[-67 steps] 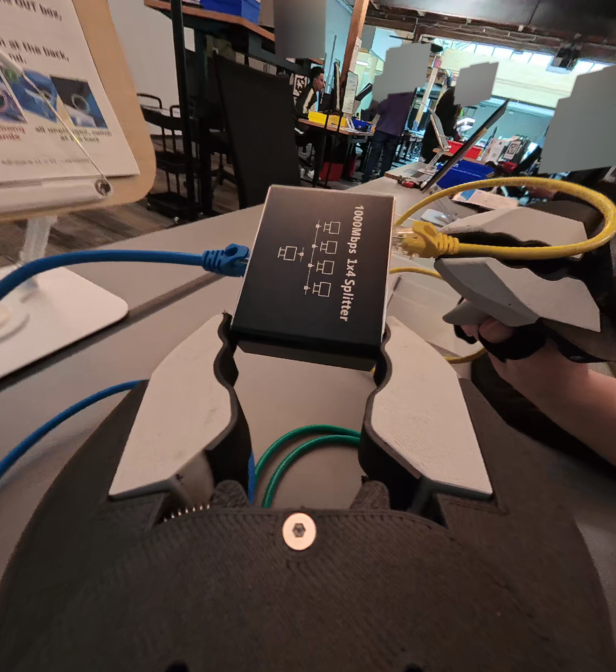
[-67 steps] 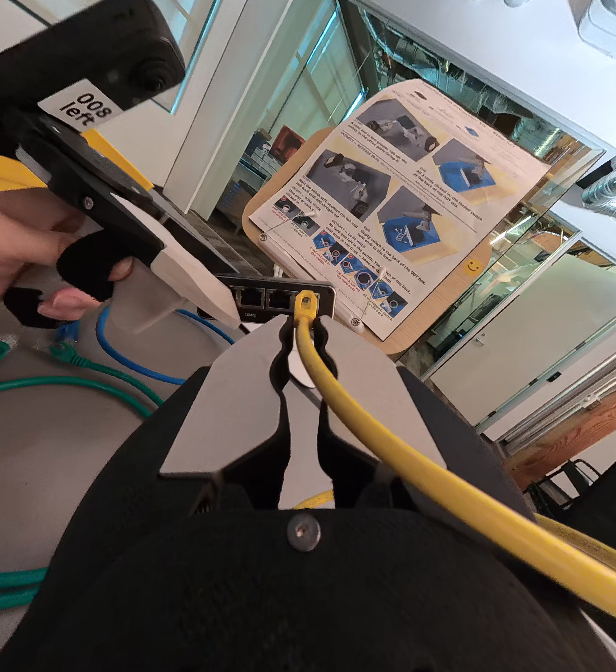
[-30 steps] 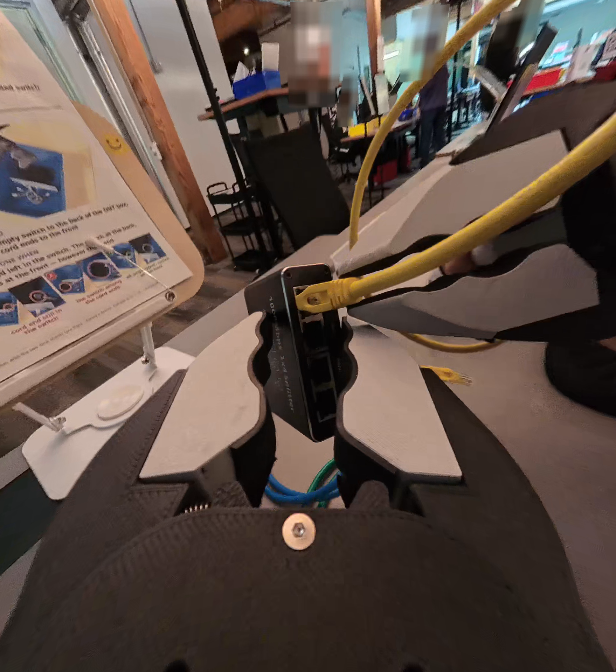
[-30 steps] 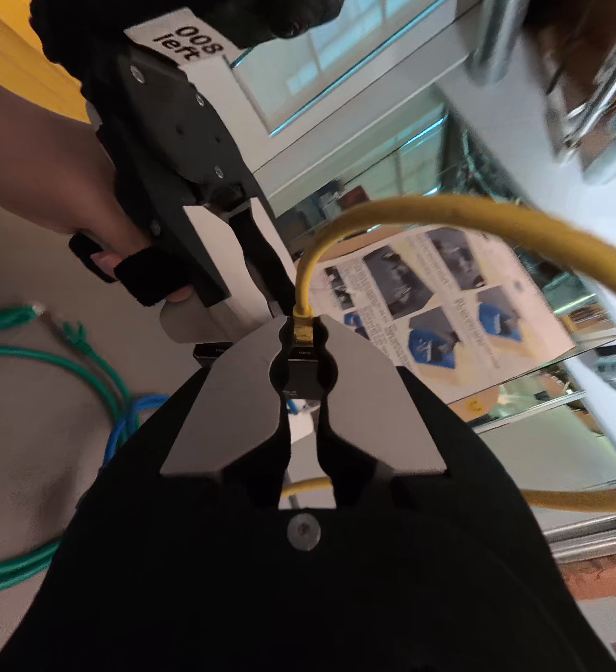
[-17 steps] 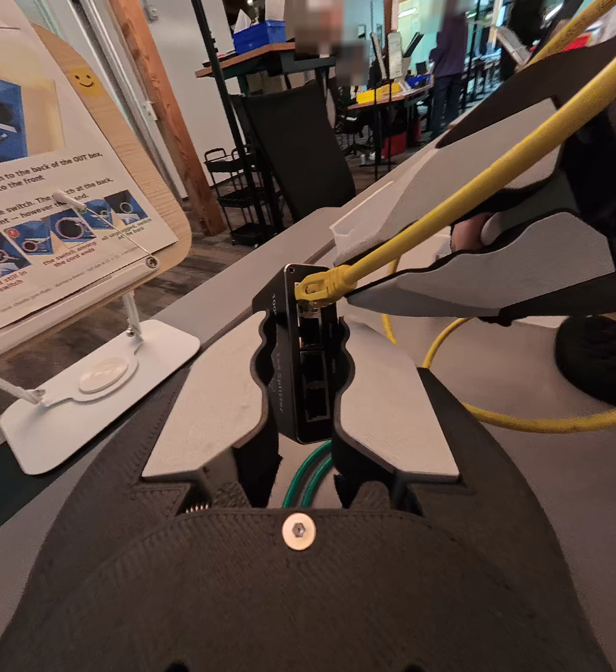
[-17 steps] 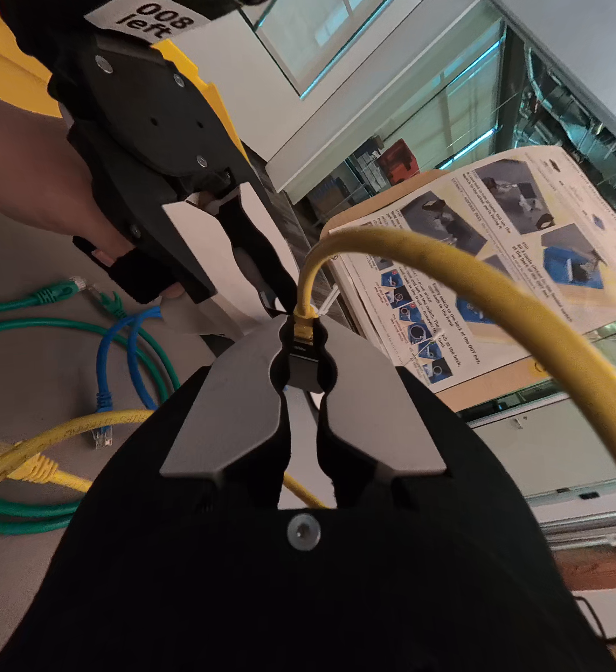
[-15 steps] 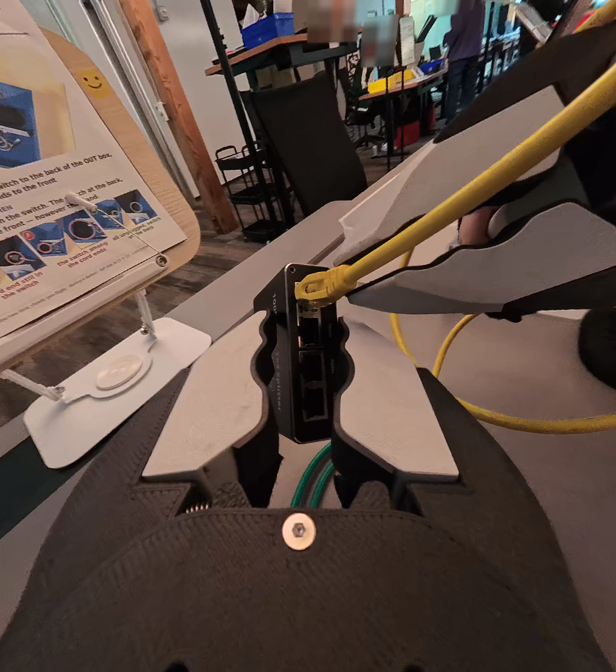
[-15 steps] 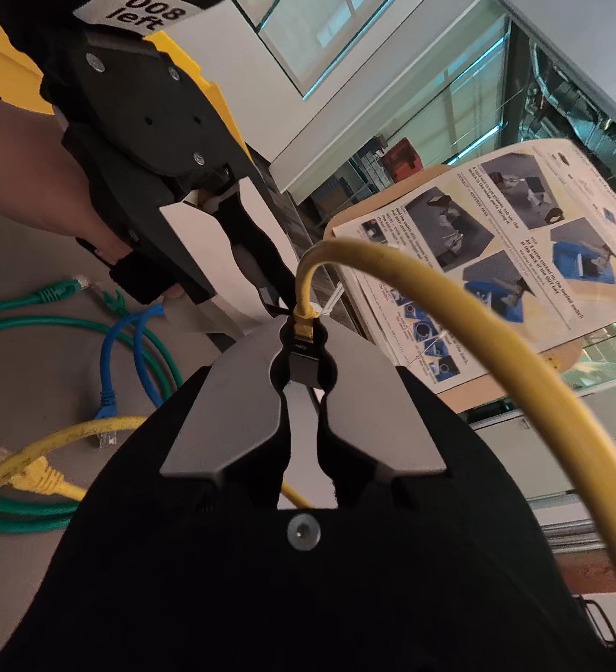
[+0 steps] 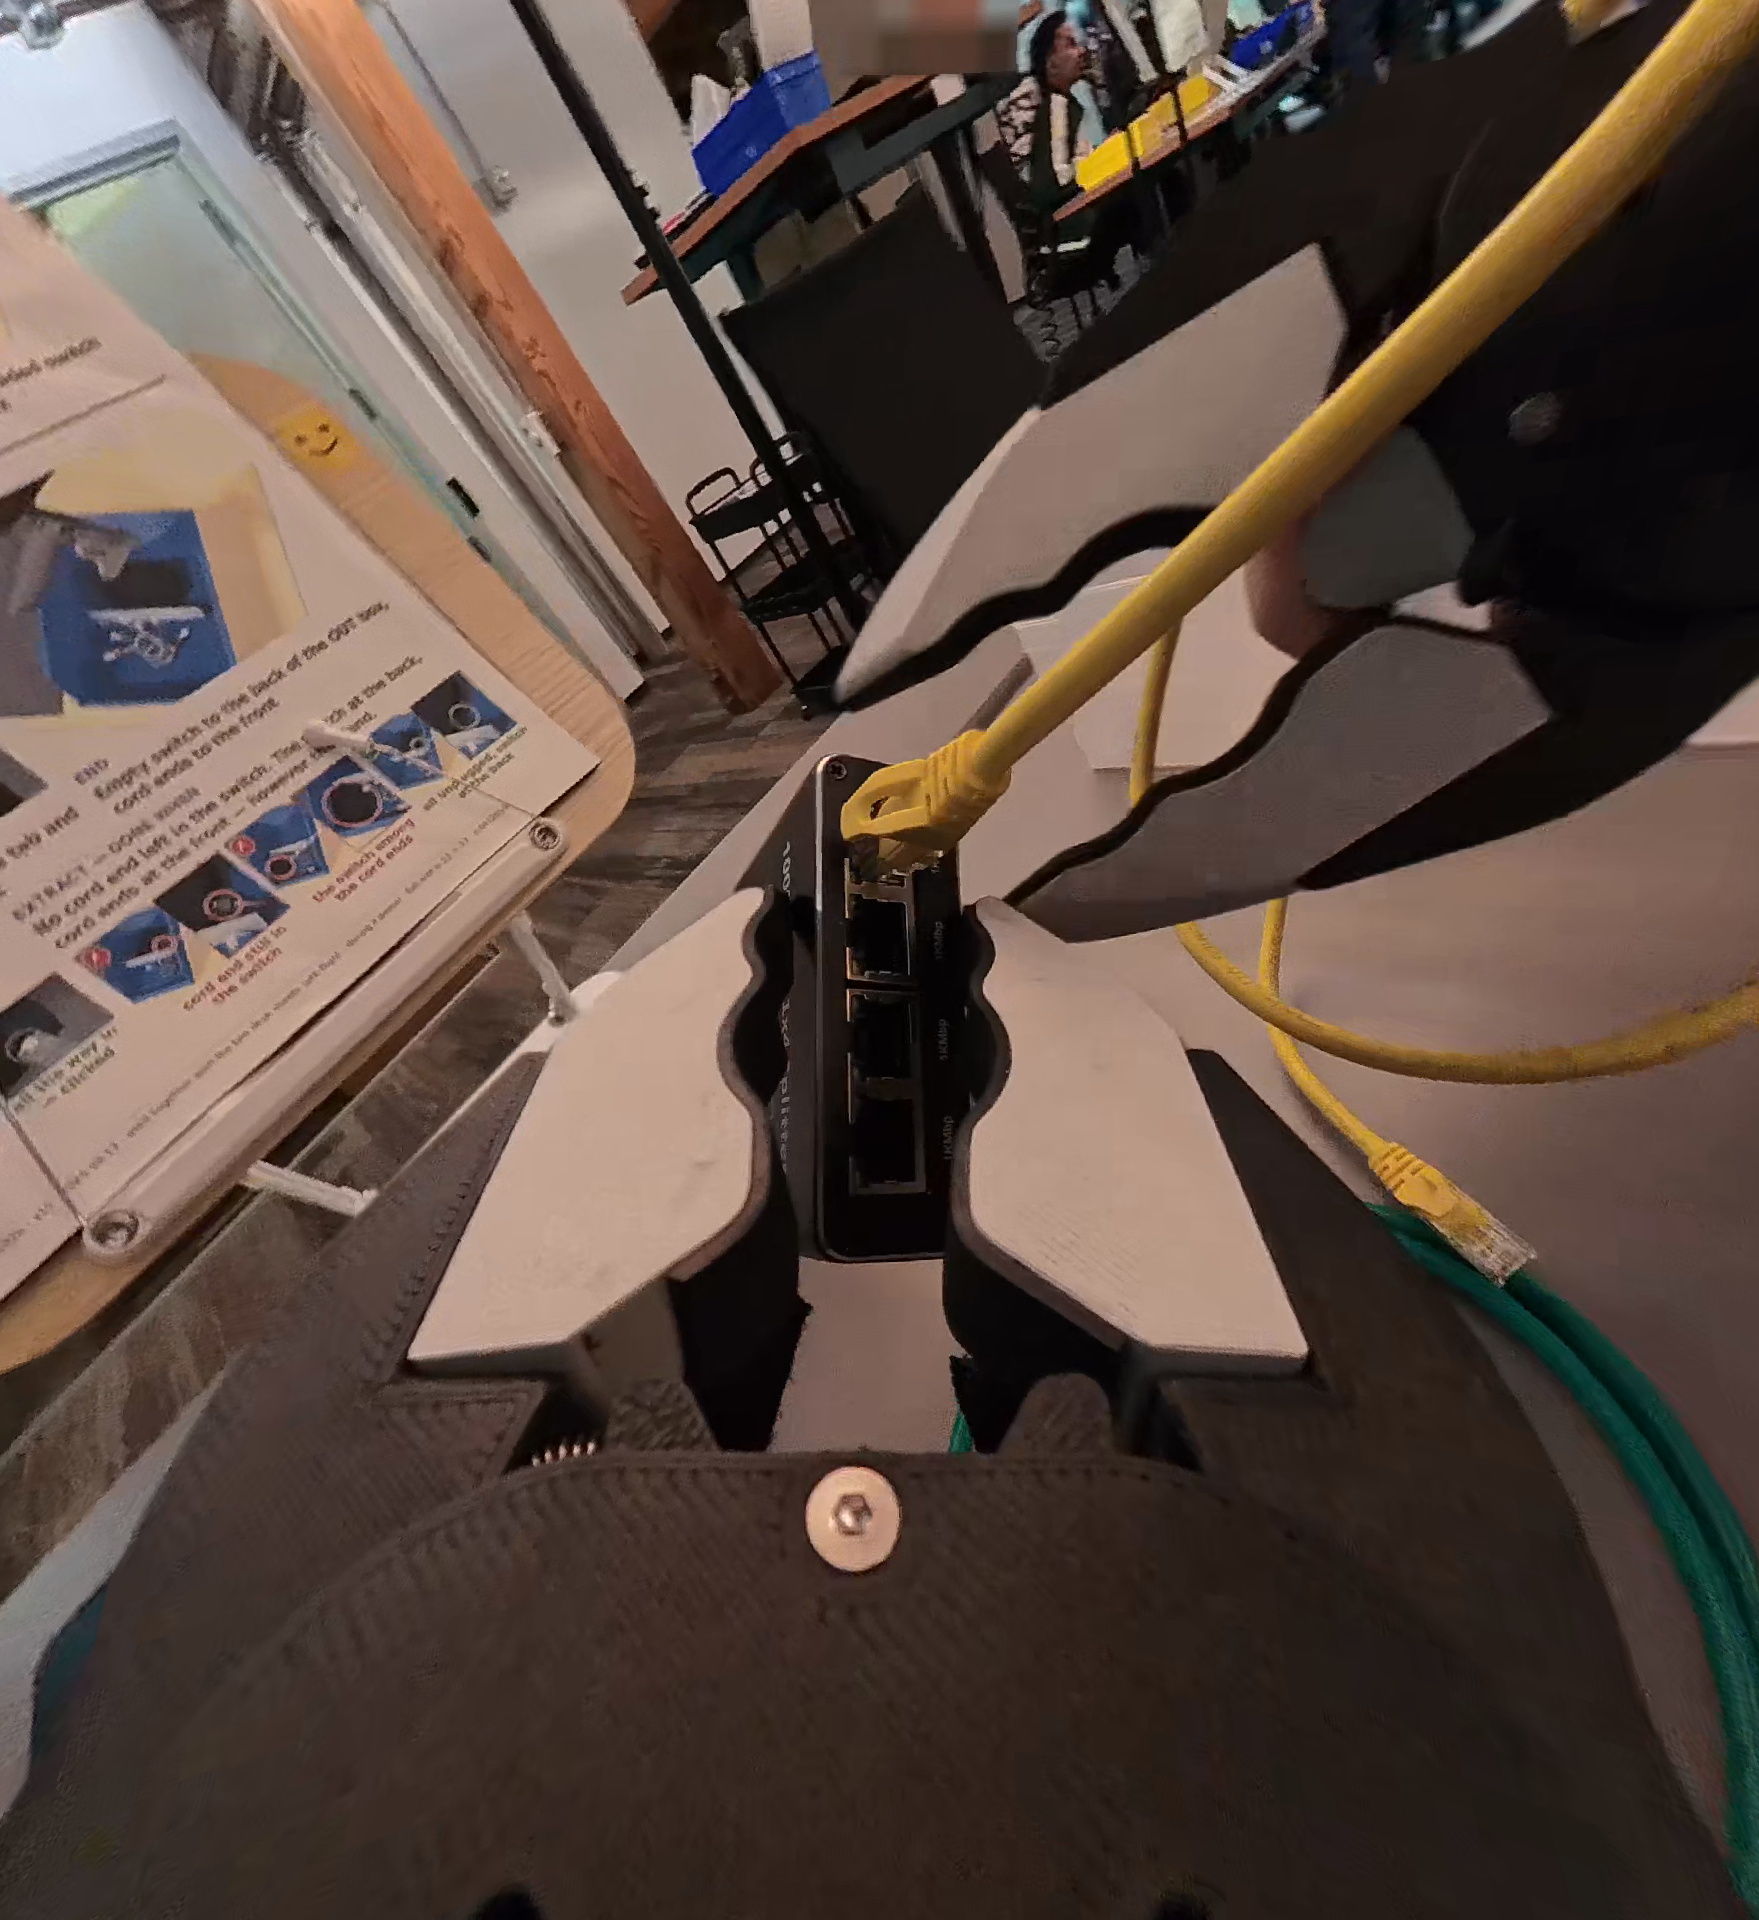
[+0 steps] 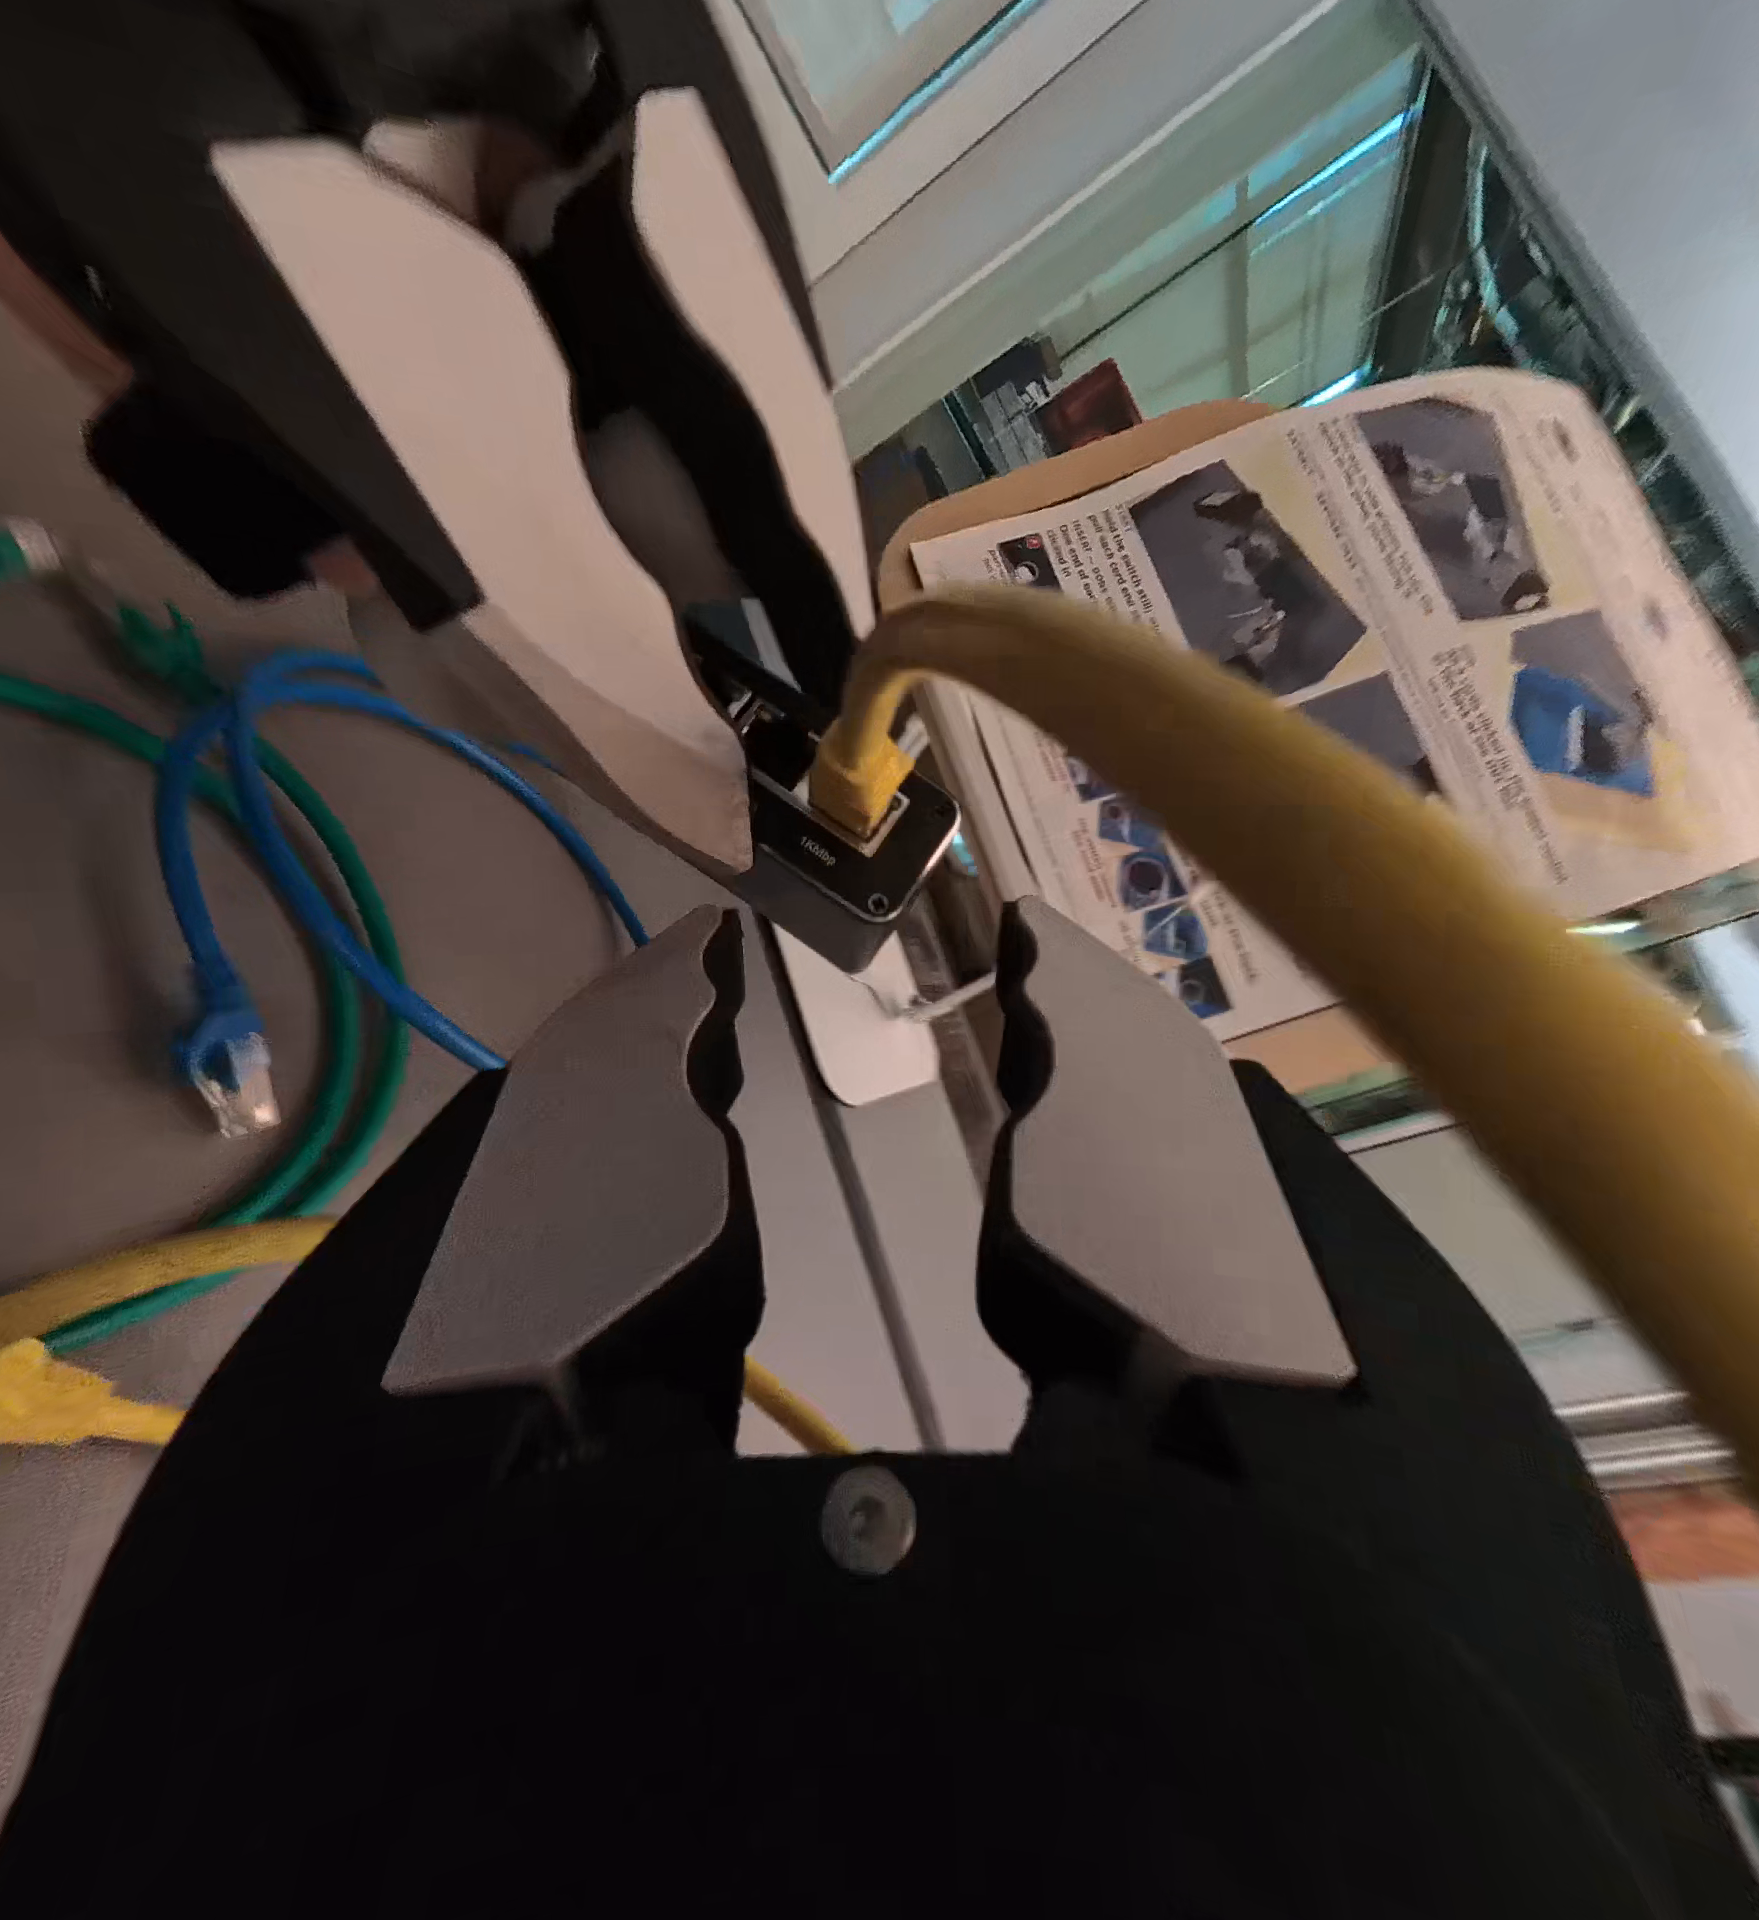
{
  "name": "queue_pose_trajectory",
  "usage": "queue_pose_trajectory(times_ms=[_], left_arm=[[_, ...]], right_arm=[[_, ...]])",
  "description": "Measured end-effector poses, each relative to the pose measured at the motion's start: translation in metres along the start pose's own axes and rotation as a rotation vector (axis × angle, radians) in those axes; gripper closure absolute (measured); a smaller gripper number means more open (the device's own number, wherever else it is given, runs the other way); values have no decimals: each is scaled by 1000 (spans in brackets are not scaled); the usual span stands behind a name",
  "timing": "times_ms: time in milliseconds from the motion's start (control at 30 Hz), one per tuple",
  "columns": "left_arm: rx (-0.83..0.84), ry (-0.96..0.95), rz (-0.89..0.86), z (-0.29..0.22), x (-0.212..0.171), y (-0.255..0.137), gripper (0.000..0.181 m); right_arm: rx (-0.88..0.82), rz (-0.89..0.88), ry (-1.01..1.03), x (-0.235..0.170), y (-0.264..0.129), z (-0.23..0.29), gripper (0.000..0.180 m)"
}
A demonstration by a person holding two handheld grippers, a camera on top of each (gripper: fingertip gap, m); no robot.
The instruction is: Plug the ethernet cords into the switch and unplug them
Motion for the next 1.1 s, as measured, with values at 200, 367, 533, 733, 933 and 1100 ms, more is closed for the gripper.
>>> queue_pose_trajectory(times_ms=[200,367,533,733,933,1100], left_arm=[[-99,254,40,-21,7,-6,150],[-199,331,109,-29,2,-13,150],[-215,308,132,-23,8,-21,163],[-180,-182,135,40,17,-39,121],[-661,-1333,24,64,0,-36,103],[-892,-1565,15,34,1,-24,108]], right_arm=[[-33,42,-328,9,-5,9,131],[30,79,-461,9,-1,26,136],[21,119,-516,7,0,27,140],[-144,118,-537,10,-6,4,142],[-365,36,-622,34,-21,-14,143],[-432,-7,-668,43,-27,-17,143]])
Point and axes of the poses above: each gripper's, where its closed fingertips meet, y out along the fingers, x out of its top, z = x × y across the jaws, the point moved 2 cm from there along -y, back along the fingers, and after that the axes turned 2 degrees about x, right-handed, at the moved point
